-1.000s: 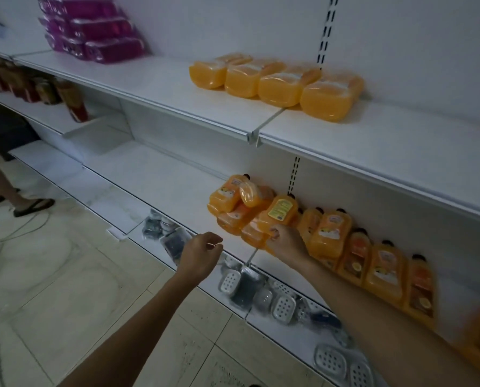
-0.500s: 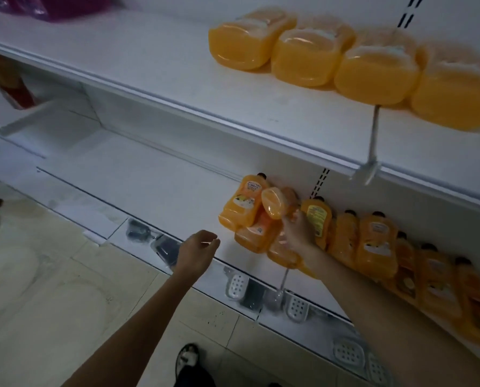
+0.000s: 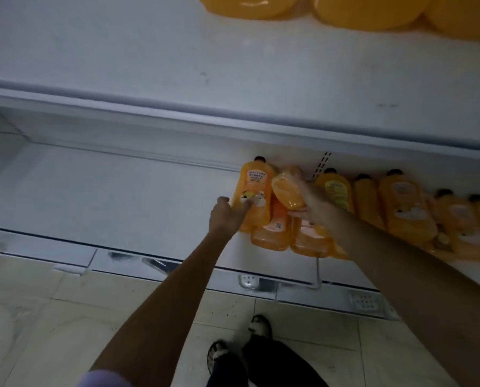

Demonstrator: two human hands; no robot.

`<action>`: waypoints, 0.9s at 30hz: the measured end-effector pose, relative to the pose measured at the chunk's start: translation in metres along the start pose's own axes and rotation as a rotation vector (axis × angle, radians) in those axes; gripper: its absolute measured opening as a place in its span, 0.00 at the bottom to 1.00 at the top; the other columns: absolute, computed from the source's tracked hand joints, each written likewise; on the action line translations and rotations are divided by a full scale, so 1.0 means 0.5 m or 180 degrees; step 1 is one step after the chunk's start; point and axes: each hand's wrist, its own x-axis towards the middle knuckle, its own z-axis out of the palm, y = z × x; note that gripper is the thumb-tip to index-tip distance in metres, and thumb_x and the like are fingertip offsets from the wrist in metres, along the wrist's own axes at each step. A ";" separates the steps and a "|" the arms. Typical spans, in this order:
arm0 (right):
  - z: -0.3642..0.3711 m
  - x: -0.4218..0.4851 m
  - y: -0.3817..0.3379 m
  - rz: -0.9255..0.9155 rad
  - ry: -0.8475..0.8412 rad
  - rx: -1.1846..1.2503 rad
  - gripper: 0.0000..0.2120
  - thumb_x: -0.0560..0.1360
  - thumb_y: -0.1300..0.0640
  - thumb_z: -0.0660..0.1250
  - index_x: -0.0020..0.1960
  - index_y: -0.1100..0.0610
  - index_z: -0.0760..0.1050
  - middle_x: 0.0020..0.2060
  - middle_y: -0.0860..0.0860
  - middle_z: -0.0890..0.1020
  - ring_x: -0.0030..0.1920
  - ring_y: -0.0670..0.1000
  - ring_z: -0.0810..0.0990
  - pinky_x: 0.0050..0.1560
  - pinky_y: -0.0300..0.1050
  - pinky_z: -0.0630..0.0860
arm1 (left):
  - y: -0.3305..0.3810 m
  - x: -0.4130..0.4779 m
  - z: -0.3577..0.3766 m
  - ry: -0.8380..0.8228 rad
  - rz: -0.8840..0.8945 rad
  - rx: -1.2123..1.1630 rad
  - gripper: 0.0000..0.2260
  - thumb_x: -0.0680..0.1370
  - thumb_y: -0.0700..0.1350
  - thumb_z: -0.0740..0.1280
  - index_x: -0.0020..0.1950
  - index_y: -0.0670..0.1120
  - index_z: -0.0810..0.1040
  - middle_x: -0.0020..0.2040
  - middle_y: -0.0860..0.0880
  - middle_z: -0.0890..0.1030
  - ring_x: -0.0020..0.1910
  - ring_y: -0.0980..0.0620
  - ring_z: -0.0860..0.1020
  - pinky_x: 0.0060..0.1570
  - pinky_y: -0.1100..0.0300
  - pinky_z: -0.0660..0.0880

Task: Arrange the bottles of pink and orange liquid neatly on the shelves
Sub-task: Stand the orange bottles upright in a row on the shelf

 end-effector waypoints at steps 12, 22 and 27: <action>-0.060 -0.004 0.028 0.0033 -0.0928 -0.0183 0.31 0.67 0.59 0.75 0.67 0.53 0.67 0.59 0.54 0.78 0.59 0.56 0.77 0.59 0.55 0.75 | 0.005 0.031 0.018 -0.0236 -0.0347 -0.0562 0.32 0.68 0.55 0.75 0.66 0.45 0.67 0.60 0.45 0.76 0.57 0.42 0.77 0.54 0.45 0.78; 0.004 -0.210 0.106 -0.0793 -0.1228 -0.0125 0.33 0.63 0.56 0.74 0.65 0.52 0.67 0.54 0.52 0.79 0.52 0.53 0.79 0.46 0.47 0.76 | -0.088 -0.169 -0.098 0.0370 -0.0081 -0.1105 0.28 0.68 0.54 0.75 0.62 0.44 0.71 0.58 0.43 0.78 0.54 0.43 0.79 0.54 0.49 0.77; 0.062 -0.370 0.156 -0.1142 -0.1462 0.0420 0.33 0.66 0.48 0.73 0.68 0.49 0.66 0.57 0.51 0.79 0.56 0.53 0.79 0.54 0.51 0.77 | -0.137 -0.332 -0.189 0.0798 0.0159 -0.1303 0.25 0.69 0.54 0.74 0.61 0.45 0.72 0.57 0.43 0.78 0.52 0.43 0.78 0.55 0.49 0.76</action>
